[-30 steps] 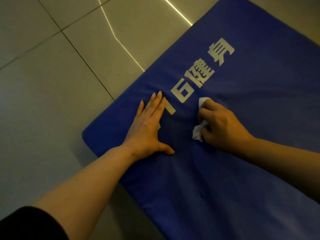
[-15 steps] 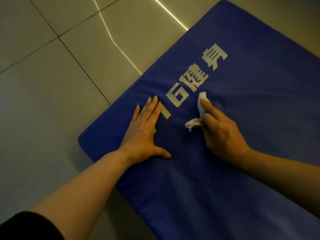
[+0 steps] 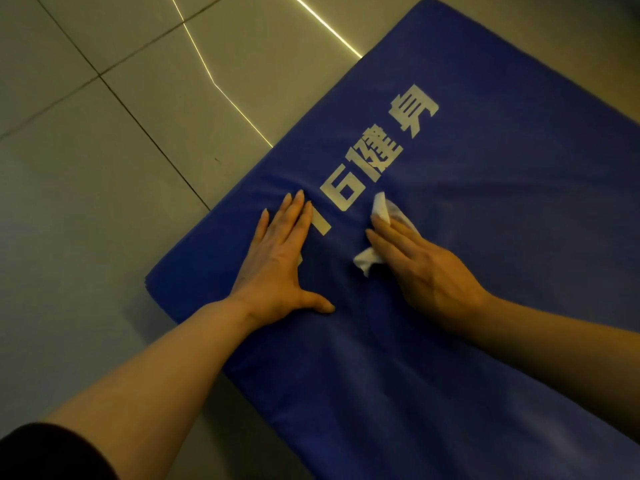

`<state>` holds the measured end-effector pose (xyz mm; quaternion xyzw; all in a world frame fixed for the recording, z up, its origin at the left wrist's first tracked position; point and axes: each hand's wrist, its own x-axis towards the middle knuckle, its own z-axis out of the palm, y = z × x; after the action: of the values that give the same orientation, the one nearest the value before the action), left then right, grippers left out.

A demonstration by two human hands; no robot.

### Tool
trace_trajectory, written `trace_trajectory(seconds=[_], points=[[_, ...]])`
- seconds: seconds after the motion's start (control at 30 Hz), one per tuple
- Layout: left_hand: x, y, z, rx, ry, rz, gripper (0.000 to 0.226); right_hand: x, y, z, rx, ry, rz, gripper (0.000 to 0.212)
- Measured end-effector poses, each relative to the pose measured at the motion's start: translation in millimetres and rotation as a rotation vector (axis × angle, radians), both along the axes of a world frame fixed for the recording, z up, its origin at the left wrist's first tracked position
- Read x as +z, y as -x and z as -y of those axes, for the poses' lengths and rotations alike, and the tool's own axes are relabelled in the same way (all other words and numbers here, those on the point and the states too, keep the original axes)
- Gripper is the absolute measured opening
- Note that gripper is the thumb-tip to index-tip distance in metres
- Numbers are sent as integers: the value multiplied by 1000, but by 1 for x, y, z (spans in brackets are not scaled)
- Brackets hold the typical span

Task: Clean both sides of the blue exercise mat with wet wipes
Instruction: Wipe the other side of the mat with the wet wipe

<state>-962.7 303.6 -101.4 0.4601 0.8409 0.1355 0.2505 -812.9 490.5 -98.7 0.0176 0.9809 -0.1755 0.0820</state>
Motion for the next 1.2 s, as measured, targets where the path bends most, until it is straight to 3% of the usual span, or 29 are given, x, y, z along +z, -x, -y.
trace_trajectory(seconds=[0.17,0.43,0.67,0.73,0.87,0.97,1.07,1.2], points=[[4,1,0,-14,29,10,137,15,71,-18,-35,-10,53,59],[-1,0,0,-12,33,-26,138,0,4,-18,-93,3,-5,67],[1,2,0,-11,11,3,138,13,81,-37,-123,12,57,61],[1,-3,-3,43,-29,-29,127,13,72,-41,-127,10,70,62],[-3,-22,-21,286,-199,-226,78,9,19,-41,-119,-6,7,62],[-6,-16,-49,315,-300,-302,51,7,19,-53,-118,-32,23,62],[-3,-1,-80,181,-346,-300,43,5,58,-65,-191,-18,-8,55],[-1,26,-112,11,-309,-279,50,6,67,-76,-207,-2,-39,52]])
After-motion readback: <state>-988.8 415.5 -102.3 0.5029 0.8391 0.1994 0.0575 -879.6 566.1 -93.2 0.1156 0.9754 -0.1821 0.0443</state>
